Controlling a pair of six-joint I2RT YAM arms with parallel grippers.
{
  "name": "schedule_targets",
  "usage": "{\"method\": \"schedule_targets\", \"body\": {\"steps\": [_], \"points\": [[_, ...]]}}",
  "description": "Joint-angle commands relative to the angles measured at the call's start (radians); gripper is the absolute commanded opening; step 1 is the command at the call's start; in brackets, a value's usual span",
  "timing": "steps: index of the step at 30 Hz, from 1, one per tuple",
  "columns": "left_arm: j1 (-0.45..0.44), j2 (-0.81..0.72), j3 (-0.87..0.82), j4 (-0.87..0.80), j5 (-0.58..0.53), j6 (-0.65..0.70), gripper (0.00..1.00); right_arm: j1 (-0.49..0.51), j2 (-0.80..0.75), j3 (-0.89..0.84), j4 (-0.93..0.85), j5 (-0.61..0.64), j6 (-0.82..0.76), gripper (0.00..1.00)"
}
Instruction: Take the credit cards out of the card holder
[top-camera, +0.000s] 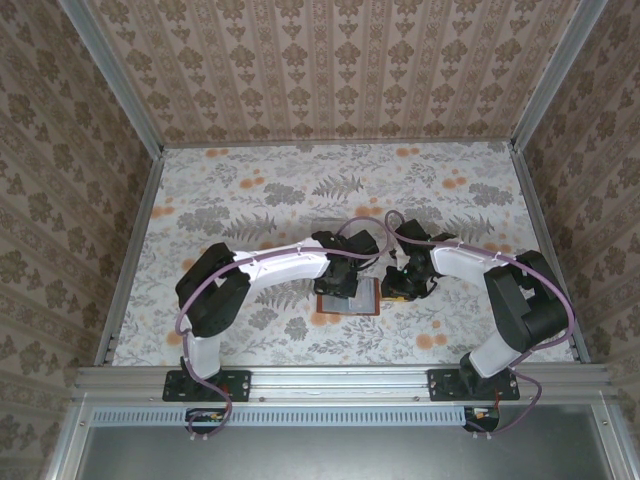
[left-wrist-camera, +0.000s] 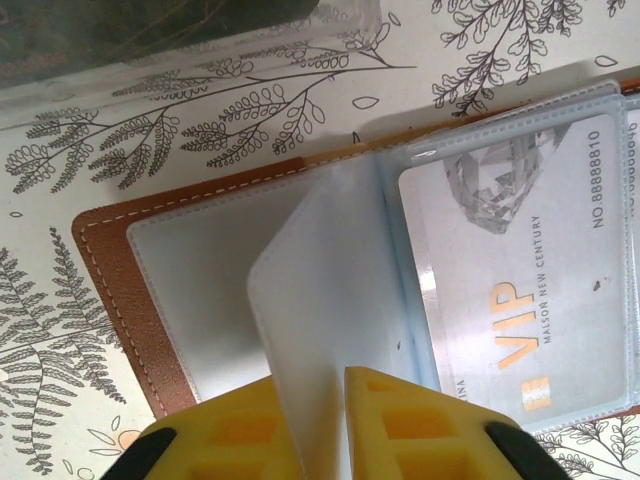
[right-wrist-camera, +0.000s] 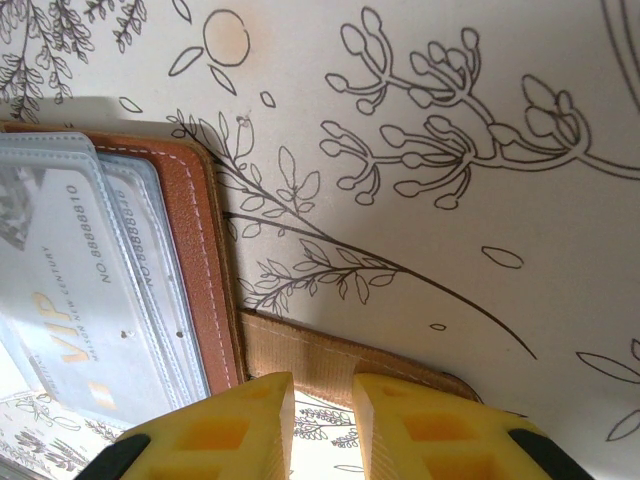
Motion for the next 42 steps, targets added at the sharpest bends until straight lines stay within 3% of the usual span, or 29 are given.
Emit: {"method": "schedule_targets", "body": {"steps": [1,13,20,30,42], "points": [[-0.002,-0.034,-0.01,-0.032,-0.019,0.019,0.18,-0.002,0.024,-0.001,-0.007,0.028,-0.008,0.27],[0.04,-0.14,-0.114,0.003,-0.022,0.053,0.32,0.01,-0.048,0.052,-0.059,-0.007,0.016,0.27],[0.062,-0.23,-0.14,0.076,0.021,0.058,0.32,0.04,-0.068,0.091,-0.053,-0.047,0.048,0.27],[0.123,-0.245,-0.298,0.459,0.289,-0.05,0.31,0.079,0.004,0.107,0.014,-0.081,0.087,0.27],[0.149,-0.187,-0.366,0.581,0.364,-0.096,0.23,0.09,0.062,0.111,0.081,-0.102,0.1,0.27]]}}
